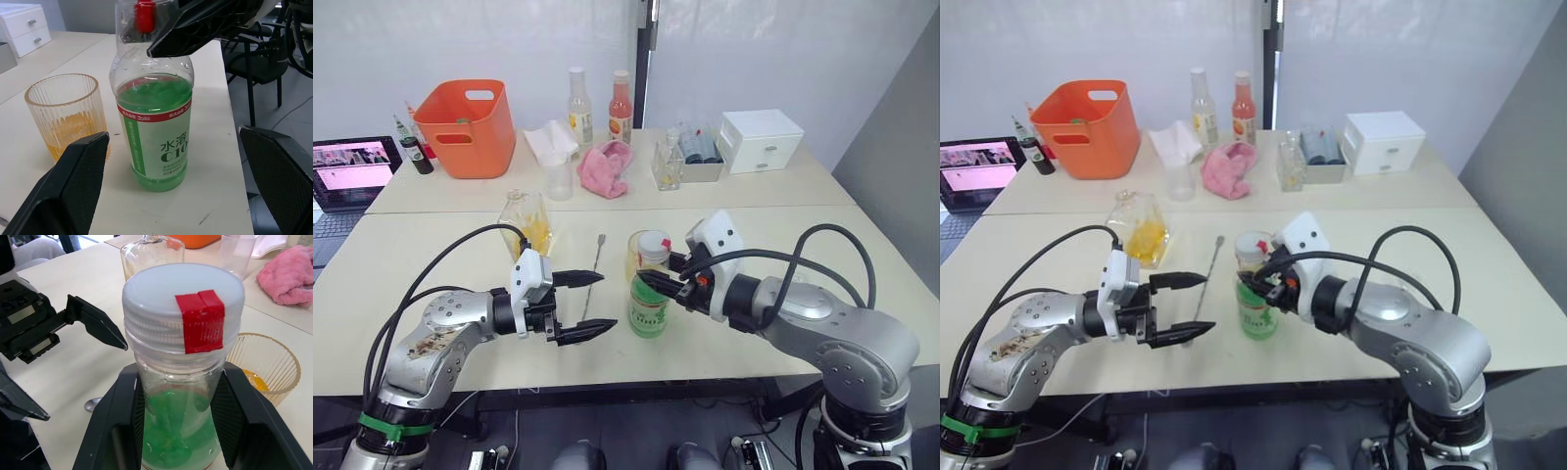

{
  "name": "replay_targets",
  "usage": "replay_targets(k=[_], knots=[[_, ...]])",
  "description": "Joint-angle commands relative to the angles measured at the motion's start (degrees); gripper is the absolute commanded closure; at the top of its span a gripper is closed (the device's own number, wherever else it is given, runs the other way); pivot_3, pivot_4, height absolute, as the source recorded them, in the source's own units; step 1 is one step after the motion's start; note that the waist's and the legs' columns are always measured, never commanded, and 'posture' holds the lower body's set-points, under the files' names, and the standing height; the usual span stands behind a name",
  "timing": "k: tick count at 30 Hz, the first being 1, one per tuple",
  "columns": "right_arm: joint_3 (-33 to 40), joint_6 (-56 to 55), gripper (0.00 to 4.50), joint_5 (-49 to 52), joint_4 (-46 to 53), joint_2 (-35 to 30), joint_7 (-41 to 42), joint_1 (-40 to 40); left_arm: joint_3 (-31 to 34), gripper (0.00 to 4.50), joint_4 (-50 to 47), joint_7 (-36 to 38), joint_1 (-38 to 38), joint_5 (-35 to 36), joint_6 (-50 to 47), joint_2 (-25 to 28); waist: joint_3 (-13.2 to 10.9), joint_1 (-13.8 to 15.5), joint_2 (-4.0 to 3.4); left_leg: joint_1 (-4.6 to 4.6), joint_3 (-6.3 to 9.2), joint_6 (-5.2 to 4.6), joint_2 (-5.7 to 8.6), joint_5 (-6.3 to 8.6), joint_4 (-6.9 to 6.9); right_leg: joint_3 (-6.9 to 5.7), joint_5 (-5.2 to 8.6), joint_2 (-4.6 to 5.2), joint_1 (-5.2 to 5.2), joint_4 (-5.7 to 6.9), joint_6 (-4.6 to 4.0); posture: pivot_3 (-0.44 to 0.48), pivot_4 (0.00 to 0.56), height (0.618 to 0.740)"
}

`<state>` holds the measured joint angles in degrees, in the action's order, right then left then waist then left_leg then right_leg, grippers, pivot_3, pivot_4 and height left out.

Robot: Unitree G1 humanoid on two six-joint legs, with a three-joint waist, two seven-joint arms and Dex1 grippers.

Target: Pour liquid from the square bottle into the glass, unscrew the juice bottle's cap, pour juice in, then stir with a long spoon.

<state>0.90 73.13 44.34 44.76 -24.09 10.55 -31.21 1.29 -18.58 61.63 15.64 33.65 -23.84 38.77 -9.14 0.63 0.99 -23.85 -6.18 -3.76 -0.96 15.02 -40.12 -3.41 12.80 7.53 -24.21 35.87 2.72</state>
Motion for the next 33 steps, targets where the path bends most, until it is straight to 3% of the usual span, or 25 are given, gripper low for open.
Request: replay_targets(k=[1, 11, 18, 21, 25, 33], knots=[[2.04, 0.89, 3.13, -0.85, 2.96, 1.17, -3.79, -0.47, 0.74, 0.0, -0.55, 0.85, 1.96, 0.37, 0.6, 0.76, 0.0, 0.02, 0.0, 0.0, 0.0, 0.0, 0.0, 0.0, 0.0, 0.0, 0.0, 0.0, 0.0, 0.0, 0.0, 0.0, 0.15, 0.74], [3.18, 3.18, 3.13, -0.12, 6.75, 7.21, -9.41, 2.74, 1.09, 0.0, 0.86, 2.54, 4.89, -0.05, 0.96, 2.31, 0.0, -0.07, 0.0, 0.0, 0.0, 0.01, 0.01, -0.01, 0.02, -0.02, 0.0, -0.01, 0.02, 0.03, 0.0, 0.0, 0.15, 0.74], [1.99, -0.54, 3.13, -0.16, 6.73, 5.23, -5.8, 5.13, 0.71, 0.0, 1.12, 2.82, 5.29, -0.11, 0.94, 2.18, 0.0, -0.12, 0.0, 0.0, 0.0, 0.01, 0.01, -0.01, 0.03, -0.02, 0.0, -0.04, 0.02, 0.01, 0.01, 0.0, 0.15, 0.74], [1.72, -3.21, 1.68, 0.1, 6.14, 3.22, -2.96, 5.79, 0.53, 0.0, 1.23, 2.92, 5.47, -0.13, 0.96, 2.04, 0.0, -0.16, 0.0, 0.0, 0.01, 0.01, 0.01, -0.01, 0.03, -0.02, 0.01, -0.04, 0.03, -0.01, 0.01, 0.0, 0.15, 0.74], [3.46, -6.51, 0.4, 1.7, 4.01, 0.9, 2.13, 5.47, 0.38, 0.0, 1.19, 2.83, 5.58, -0.17, 1.02, 1.8, 0.0, -0.27, 0.0, 0.0, 0.01, 0.01, 0.0, -0.01, 0.04, -0.02, 0.01, -0.06, 0.02, -0.03, 0.01, 0.0, 0.15, 0.74], [1.78, -25.22, 0.4, -2.12, -11.25, -10.94, 27.91, 5.14, 0.05, 0.0, 1.32, 2.8, 5.79, -0.15, 0.87, 1.32, 0.0, -0.15, 0.0, 0.01, 0.01, -0.11, 0.01, 0.06, 0.0, -0.01, 0.01, -0.06, 0.05, -0.12, 0.01, 0.0, 0.15, 0.74]])
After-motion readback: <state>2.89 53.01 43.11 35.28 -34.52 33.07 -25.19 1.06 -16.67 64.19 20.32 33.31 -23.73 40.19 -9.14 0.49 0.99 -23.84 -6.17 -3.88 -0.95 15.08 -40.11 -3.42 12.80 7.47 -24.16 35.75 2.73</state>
